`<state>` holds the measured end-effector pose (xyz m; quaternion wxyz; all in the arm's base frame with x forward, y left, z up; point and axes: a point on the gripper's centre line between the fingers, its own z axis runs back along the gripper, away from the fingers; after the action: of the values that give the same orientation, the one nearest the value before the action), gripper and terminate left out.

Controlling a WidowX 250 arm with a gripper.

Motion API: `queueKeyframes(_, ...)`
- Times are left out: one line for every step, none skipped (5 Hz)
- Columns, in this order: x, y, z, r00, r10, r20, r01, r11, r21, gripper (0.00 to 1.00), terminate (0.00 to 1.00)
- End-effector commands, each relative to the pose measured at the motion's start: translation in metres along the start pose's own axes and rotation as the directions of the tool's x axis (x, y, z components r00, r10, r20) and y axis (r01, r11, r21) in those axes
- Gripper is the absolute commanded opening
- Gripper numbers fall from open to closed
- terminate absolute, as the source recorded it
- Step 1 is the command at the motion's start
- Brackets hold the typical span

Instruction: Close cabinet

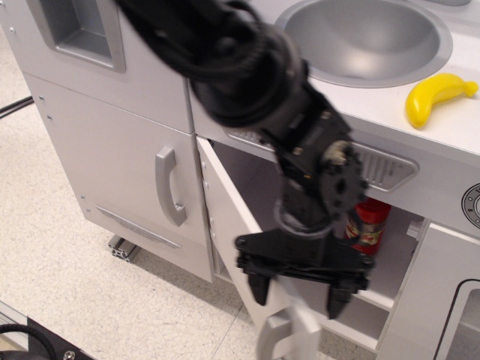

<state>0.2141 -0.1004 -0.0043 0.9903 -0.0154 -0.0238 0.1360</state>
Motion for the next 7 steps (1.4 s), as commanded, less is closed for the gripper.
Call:
queueKeyframes(0.014,-0.033,0.039,0.997,-0.017,0.071,0.025,0.993,-0.119,1.00,0.00)
queueKeyframes(0.008,-0.024,0.053,0.996,-0.046,0.074,0.057,0.987,-0.150,1.00,0.00)
queueKeyframes(-0.010,0.001,0.051,0.990,-0.125,0.068,0.132,0.984,-0.116,1.00,0.00)
queueKeyframes(-0.021,0.031,0.042,0.974,-0.202,0.099,0.209,0.976,-0.067,1.00,0.00)
queueKeyframes(-0.021,0.053,0.027,0.960,-0.256,0.114,0.259,0.966,-0.010,1.00,0.00)
queueKeyframes(-0.014,0.061,0.014,0.943,-0.300,0.141,0.301,0.954,0.020,1.00,0.00)
queueKeyframes(-0.003,0.057,0.006,0.904,-0.394,0.164,0.390,0.919,0.055,1.00,0.00)
